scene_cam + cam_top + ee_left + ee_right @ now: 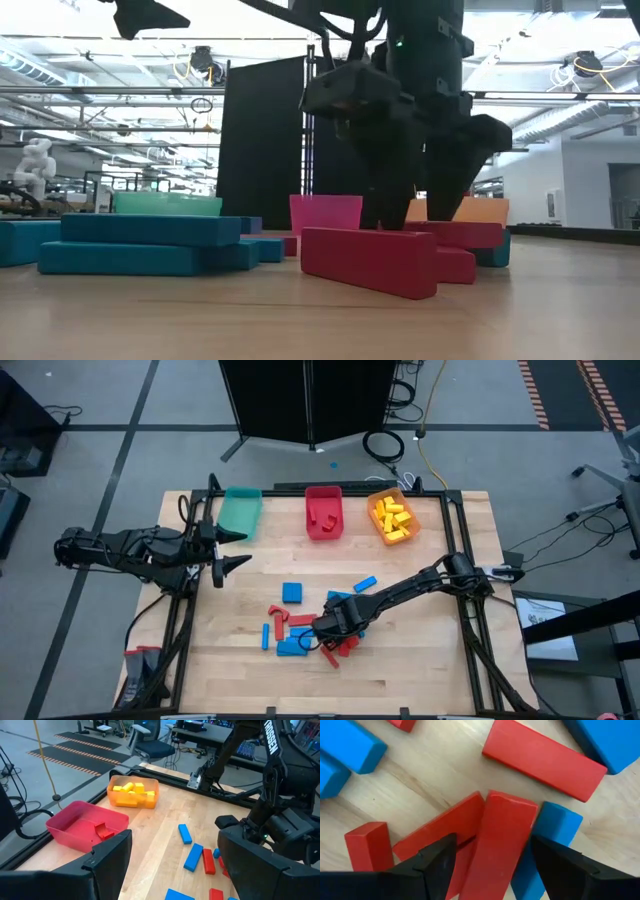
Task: Sort blocks
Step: Put the red block into the red bin
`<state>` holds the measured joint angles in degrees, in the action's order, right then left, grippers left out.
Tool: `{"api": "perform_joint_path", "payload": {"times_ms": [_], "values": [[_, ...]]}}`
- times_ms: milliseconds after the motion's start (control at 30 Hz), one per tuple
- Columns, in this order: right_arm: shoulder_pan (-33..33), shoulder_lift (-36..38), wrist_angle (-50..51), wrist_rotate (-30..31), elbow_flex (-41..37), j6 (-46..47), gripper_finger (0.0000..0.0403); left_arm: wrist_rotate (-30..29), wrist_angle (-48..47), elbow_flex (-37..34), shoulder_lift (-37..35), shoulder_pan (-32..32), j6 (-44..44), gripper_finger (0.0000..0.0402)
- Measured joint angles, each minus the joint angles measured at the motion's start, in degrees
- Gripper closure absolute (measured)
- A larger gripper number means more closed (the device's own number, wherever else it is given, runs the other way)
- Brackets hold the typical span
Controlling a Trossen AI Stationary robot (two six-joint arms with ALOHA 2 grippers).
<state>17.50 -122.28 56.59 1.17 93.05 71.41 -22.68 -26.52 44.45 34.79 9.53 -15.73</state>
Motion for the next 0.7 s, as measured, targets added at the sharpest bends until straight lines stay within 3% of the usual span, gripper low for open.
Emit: {"api": "perform_joint_path", "payload": {"times_ms": [200,500,700], "values": [[-0.02,0.04,-0.27,0.06,-1.06,1.60,0.0182,-0.02,-0.02,0.00,0.02,-0.01,0.04,0.0100],[-0.02,0.11,-1.35,0.00,-1.08,-0.15,0.0288,-0.04,-0.02,0.00,0.00,-0.01,0.09,0.0100],[-0.02,0.11,-1.37,0.00,-1.08,-0.28,0.0289,-0.04,-0.04,0.00,0.02,-0.01,0.07,0.0100]]}}
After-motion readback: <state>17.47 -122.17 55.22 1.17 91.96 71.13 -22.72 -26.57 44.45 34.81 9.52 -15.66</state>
